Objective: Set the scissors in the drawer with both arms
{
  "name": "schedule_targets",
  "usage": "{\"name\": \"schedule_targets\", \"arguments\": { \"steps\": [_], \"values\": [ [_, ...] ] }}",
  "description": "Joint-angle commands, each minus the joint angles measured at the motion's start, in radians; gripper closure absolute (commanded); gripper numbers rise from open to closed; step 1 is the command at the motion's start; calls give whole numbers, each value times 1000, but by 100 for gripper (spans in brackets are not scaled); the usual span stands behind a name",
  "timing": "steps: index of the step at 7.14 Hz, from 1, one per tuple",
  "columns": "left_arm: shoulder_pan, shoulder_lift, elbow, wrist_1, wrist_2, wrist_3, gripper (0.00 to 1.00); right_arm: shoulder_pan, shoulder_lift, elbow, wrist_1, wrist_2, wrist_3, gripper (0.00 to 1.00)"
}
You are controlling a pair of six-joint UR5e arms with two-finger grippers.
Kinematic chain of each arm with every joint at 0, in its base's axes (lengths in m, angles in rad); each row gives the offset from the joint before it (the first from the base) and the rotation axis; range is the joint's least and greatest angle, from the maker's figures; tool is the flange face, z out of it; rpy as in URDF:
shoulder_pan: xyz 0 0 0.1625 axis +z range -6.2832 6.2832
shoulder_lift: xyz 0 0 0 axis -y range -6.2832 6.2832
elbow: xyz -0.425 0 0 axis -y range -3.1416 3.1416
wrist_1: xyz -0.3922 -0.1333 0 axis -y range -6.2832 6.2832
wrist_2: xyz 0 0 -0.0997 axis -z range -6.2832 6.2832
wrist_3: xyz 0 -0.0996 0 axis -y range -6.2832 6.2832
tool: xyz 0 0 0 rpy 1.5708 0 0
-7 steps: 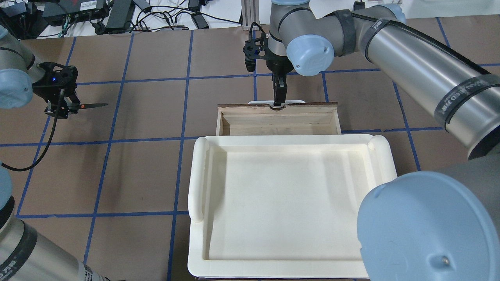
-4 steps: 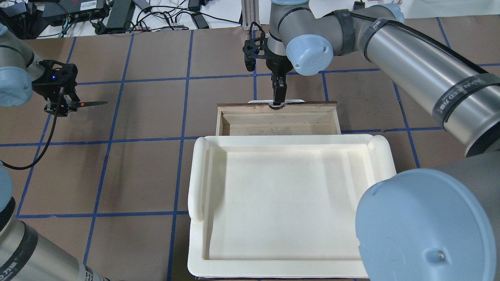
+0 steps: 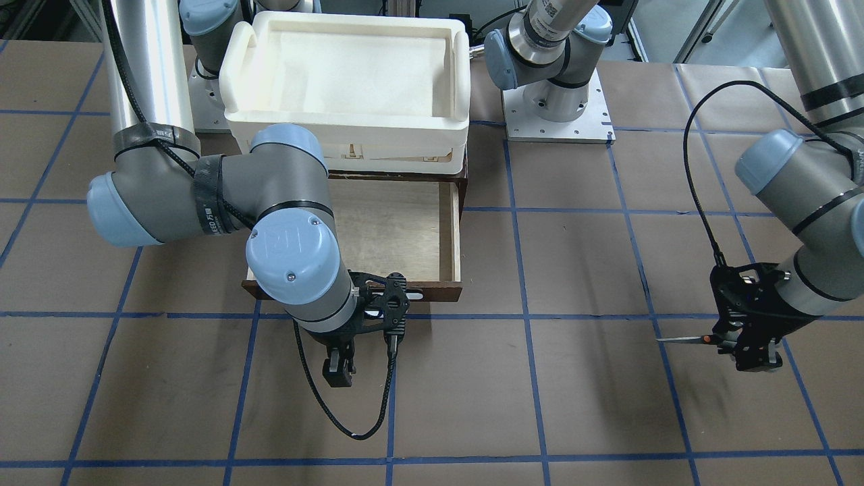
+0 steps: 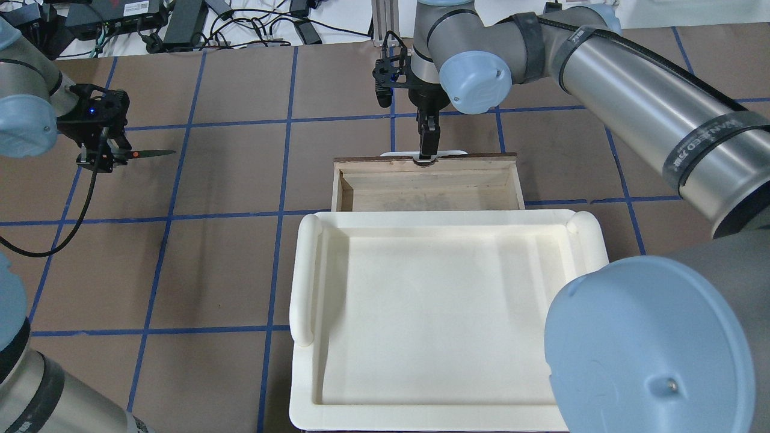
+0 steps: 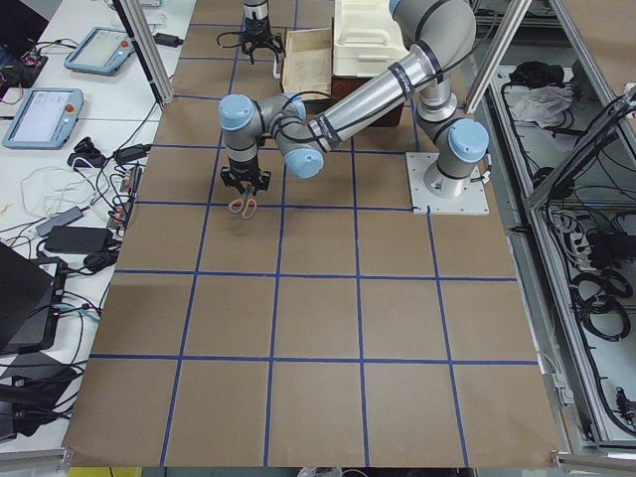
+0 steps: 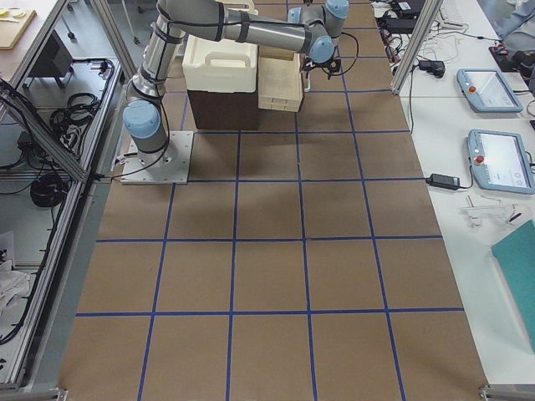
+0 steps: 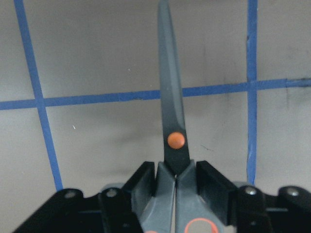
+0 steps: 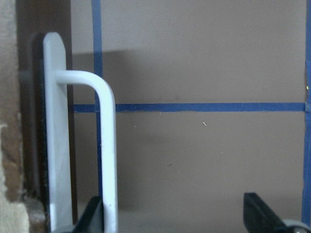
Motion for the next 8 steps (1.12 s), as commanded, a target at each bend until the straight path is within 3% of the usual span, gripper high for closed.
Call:
{"name": "schedule_targets", "arguments": {
  "steps": [1,3,4,8],
  "values": [
    [-57,54,9,-60,-2,-81,100,-11,-22,-1,12,0,10,0],
    [-124,97,11,-111,-2,-162,100,-13,-48,-1,29,3,16,0],
    [-158,118,11,-143,-5,-190,100,-13,-81,-1,38,46,37,0],
    [-299,172,9,-214,-46,-345,100,-43,-339,10,301,52,165,0]
  ]
}}
